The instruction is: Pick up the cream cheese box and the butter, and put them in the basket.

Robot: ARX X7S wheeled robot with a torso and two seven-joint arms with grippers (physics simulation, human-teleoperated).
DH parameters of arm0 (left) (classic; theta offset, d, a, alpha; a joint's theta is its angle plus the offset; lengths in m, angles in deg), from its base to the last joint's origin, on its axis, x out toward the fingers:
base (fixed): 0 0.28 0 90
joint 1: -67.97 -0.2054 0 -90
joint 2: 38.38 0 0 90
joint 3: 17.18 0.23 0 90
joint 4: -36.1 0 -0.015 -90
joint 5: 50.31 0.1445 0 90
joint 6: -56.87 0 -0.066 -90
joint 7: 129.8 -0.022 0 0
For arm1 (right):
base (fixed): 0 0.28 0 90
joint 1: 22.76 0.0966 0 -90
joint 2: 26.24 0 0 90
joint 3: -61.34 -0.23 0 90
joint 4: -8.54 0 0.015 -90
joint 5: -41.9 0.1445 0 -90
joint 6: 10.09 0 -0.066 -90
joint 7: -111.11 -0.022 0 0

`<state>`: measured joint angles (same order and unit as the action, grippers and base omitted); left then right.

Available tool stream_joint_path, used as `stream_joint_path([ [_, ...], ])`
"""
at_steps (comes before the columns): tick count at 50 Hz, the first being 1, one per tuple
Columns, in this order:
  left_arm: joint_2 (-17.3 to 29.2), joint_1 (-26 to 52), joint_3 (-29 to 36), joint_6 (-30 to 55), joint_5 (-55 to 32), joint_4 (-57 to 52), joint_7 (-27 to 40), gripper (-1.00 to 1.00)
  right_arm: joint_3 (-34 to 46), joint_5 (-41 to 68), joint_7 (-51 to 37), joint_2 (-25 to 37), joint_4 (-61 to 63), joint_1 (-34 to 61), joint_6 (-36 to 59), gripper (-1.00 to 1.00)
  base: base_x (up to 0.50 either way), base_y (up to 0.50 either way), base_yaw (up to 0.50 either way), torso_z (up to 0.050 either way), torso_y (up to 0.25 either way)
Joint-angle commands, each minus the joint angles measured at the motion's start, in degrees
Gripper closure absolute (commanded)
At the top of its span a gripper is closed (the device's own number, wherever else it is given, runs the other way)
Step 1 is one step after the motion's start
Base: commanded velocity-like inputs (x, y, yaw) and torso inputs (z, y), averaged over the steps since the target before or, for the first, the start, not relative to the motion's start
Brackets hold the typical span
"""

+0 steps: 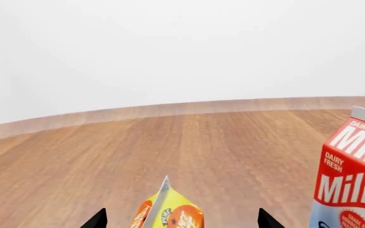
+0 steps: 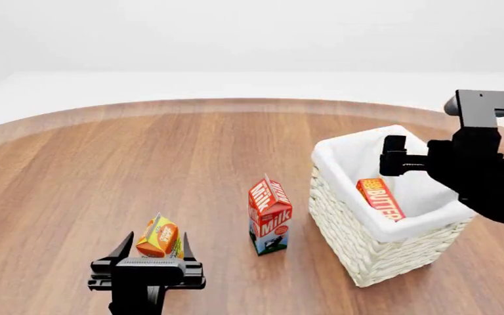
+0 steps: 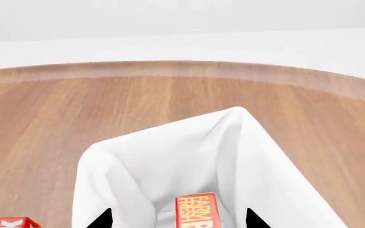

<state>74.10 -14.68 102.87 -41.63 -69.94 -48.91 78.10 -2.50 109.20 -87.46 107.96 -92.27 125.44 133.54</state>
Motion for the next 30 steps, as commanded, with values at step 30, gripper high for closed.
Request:
stream_joint_path([
  [30,0.1,-0.1,0.4,-0.4,0.2,0.1,0.3,-1.00,-13.1,9.8,-18.6,6.5,37.7,-27.7,-12.8,-1.00,0.00,0.00,0.00,0.000,0.000],
])
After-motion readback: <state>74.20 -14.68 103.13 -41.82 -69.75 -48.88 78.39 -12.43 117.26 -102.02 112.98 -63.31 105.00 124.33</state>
